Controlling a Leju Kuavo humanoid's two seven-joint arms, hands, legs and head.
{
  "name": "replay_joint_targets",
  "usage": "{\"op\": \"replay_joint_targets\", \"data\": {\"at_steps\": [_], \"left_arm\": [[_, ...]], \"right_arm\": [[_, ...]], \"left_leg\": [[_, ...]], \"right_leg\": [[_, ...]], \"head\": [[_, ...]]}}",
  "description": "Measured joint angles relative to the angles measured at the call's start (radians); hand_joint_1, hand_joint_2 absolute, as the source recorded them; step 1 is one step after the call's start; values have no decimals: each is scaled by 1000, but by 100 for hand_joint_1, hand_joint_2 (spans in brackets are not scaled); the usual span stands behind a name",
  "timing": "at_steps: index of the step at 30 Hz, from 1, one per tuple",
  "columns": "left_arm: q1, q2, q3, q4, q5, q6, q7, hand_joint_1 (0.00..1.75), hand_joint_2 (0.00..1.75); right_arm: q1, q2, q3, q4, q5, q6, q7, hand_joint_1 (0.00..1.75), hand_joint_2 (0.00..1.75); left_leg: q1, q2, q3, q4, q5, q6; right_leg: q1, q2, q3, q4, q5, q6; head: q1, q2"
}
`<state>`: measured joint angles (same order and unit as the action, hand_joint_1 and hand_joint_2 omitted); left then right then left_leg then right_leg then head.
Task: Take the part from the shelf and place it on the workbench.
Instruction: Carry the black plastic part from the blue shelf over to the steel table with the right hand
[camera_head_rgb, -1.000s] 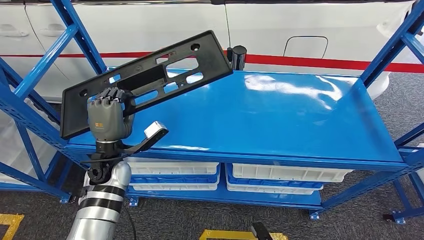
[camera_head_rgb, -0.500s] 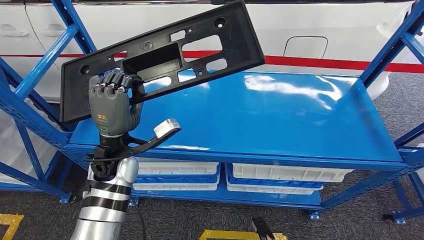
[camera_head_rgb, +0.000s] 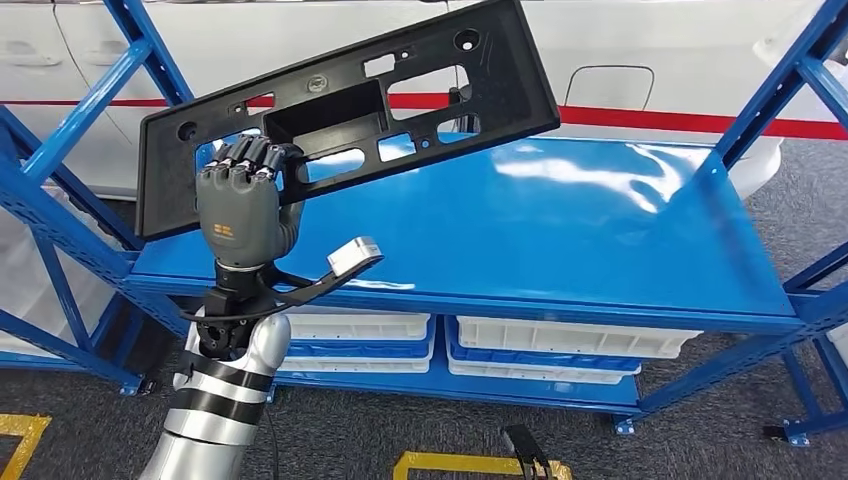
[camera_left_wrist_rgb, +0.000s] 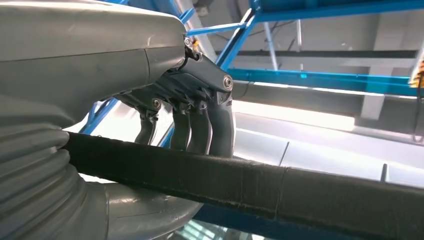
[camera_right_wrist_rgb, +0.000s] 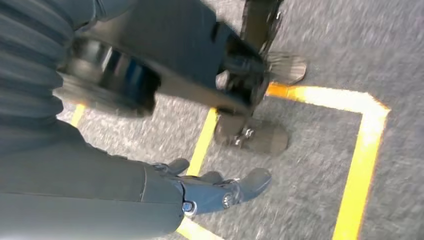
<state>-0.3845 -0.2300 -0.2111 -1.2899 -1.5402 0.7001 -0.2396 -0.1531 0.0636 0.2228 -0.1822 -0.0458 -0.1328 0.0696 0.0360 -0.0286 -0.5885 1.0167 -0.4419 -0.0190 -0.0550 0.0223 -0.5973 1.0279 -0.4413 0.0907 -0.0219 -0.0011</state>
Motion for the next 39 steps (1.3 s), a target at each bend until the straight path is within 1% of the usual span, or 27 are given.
{"op": "replay_joint_targets", "data": {"at_steps": [2, 3, 5, 7, 8, 9, 10, 11, 13, 14, 16, 18, 20, 22, 23, 24, 25, 26, 29, 30, 32, 33, 34, 35, 37, 38, 39], "left_arm": [[2, 10, -4, -7, 4, 0, -3, 175, 175], [3, 15, -4, -11, 7, 0, -7, 175, 175], [5, 21, -4, -24, 15, 0, -20, 175, 175], [8, 24, 0, -41, 27, 0, -45, 175, 175], [12, 25, 6, -51, 34, 0, -63, 175, 175], [15, 25, 15, -61, 41, 0, -84, 175, 175], [18, 25, 25, -72, 48, 0, -108, 175, 175], [20, 24, 36, -83, 55, 0, -133, 175, 175], [20, 18, 64, -109, 68, 0, -189, 175, 175], [20, 11, 82, -121, 75, 0, -220, 175, 175], [25, -4, 122, -142, 86, 0, -278, 175, 175], [29, -20, 160, -157, 94, 0, -322, 175, 175], [33, -39, 195, -172, 105, 0, -367, 175, 175], [39, -57, 230, -188, 118, 0, -414, 175, 175], [43, -63, 247, -195, 123, 0, -432, 175, 175], [49, -68, 262, -201, 126, 0, -444, 175, 175], [55, -71, 274, -208, 130, 0, -451, 175, 175], [60, -72, 284, -216, 133, 0, -454, 175, 175], [67, -72, 301, -242, 139, 0, -456, 175, 175], [68, -73, 305, -251, 140, 0, -457, 175, 175], [69, -73, 310, -263, 140, 0, -458, 175, 175], [69, -72, 313, -267, 141, 0, -458, 175, 175], [70, -72, 317, -272, 141, 0, -458, 175, 175], [70, -71, 320, -275, 141, 0, -458, 175, 175], [71, -68, 325, -278, 141, 0, -458, 175, 175], [73, -67, 327, -278, 141, 0, -458, 175, 175], [74, -66, 329, -278, 140, 0, -458, 175, 175]], "right_arm": [[1, -3, 1, 0, 0, -3, 0, 0, 175], [1, -4, 1, 0, 0, -4, 0, 0, 175], [0, -5, 1, 0, 0, -7, 0, 0, 175], [0, -5, 1, 0, 1, -12, -1, 0, 175], [1, -5, 1, 0, 1, -15, -1, 0, 131], [1, -5, 1, 0, 2, -21, -1, 0, 87], [1, -6, 1, 0, 3, -27, -1, 0, 44], [0, -7, 1, 0, 3, -35, -1, 0, 0], [-1, -9, 1, 0, 3, -52, -1, 0, 0], [-1, -11, 1, 0, 3, -61, -1, 0, 0], [-1, -15, 1, 0, 4, -80, -2, 0, 0], [0, -19, 1, 1, 6, -100, -6, 0, 0], [1, -22, 1, 1, 9, -124, -13, 0, 0], [1, -25, 0, 1, 8, -146, -25, 0, 0], [1, -26, 0, 1, 6, -153, -34, 0, 0], [1, -29, -1, 1, 3, -157, -43, 0, 0], [1, -31, -3, 1, -1, -159, -52, 0, 0], [1, -32, -5, 1, -5, -160, -60, 0, 0], [-3, -38, -16, 0, -15, -158, -83, 0, 0], [-4, -40, -19, -1, -17, -157, -89, 0, 0], [-5, -39, -24, -1, -17, -156, -96, 0, 0], [-5, -37, -27, -1, -17, -156, -98, 0, 0], [-6, -36, -29, -1, -18, -156, -100, 0, 0], [-6, -34, -31, -1, -18, -156, -101, 0, 0], [-7, -33, -33, -1, -18, -157, -102, 0, 0], [-6, -32, -34, -1, -18, -157, -102, 0, 0], [-6, -32, -34, -1, -18, -157, -102, 0, 0]], "left_leg": [[4, 1, -9, 5, 1, -7], [6, 5, -16, 18, -11, -9], [6, 16, -50, 104, -76, -9], [3, 20, -101, 241, -152, -5], [2, 20, -116, 288, -171, -3], [2, 20, -113, 301, -173, 2], [1, 21, -88, 272, -157, 8], [0, 21, -46, 210, -131, 15], [-5, 21, 33, 81, -94, 22], [-10, 21, 50, 46, -85, 23], [-23, 19, 46, 32, -73, 27], [-27, 19, 33, 25, -49, 42], [-26, 20, 11, 17, -23, 59], [-31, 21, -17, 17, -2, 69], [-34, 21, -30, 17, 8, 72], [-38, 21, -43, 18, 18, 73], [-41, 21, -55, 18, 28, 74], [-44, 20, -66, 18, 37, 73], [-49, 19, -90, 17, 65, 67], [-49, 20, -93, 16, 74, 62], [-49, 20, -96, 9, 92, 51], [-48, 19, -101, 11, 88, 45], [-47, 19, -109, 25, 66, 38], [-45, 19, -120, 57, 26, 31], [-33, 20, -147, 177, -77, 16], [-26, 21, -156, 240, -106, 7], [-18, 21, -156, 284, -111, -1]], "right_leg": [[2, -2, -13, 9, 5, -19], [3, -4, -17, 11, 8, -27], [5, -8, -25, 10, 16, -44], [11, -13, -35, 11, 24, -56], [15, -15, -41, 11, 28, -61], [19, -17, -46, 11, 32, -65], [22, -18, -51, 11, 36, -66], [24, -18, -54, 11, 41, -66], [28, -19, -59, 11, 50, -58], [29, -20, -61, 10, 56, -51], [27, -22, -65, 2, 71, -33], [22, -23, -78, 1, 72, -22], [23, -22, -110, 62, 13, -31], [28, -22, -145, 190, -72, -42], [30, -22, -153, 247, -96, -42], [32, -22, -147, 277, -102, -38], [34, -22, -125, 271, -92, -33], [38, -22, -86, 231, -74, -30], [53, -23, 61, 31, -62, -47], [57, -23, 83, -9, -67, -55], [57, -23, 81, -28, -57, -64], [52, -25, 77, -33, -48, -71], [46, -27, 72, -37, -37, -80], [39, -29, 65, -40, -25, -87], [37, -32, 46, -40, -4, -94], [36, -34, 35, -39, 5, -92], [34, -36, 23, -39, 14, -88]], "head": [[-2, 0], [-3, 0], [-8, 0], [-11, 0], [-12, 0], [-12, 0], [-12, 0], [-12, 0], [-11, 0], [-11, 0], [-10, 0], [-10, 0], [-6, 0], [-1, 0], [0, 0], [0, 0], [0, 0], [0, 0], [-2, 0], [-1, 0], [-1, 0], [0, 0], [-2, 0], [-5, 0], [-11, 0], [-12, 0], [-12, 0]]}}
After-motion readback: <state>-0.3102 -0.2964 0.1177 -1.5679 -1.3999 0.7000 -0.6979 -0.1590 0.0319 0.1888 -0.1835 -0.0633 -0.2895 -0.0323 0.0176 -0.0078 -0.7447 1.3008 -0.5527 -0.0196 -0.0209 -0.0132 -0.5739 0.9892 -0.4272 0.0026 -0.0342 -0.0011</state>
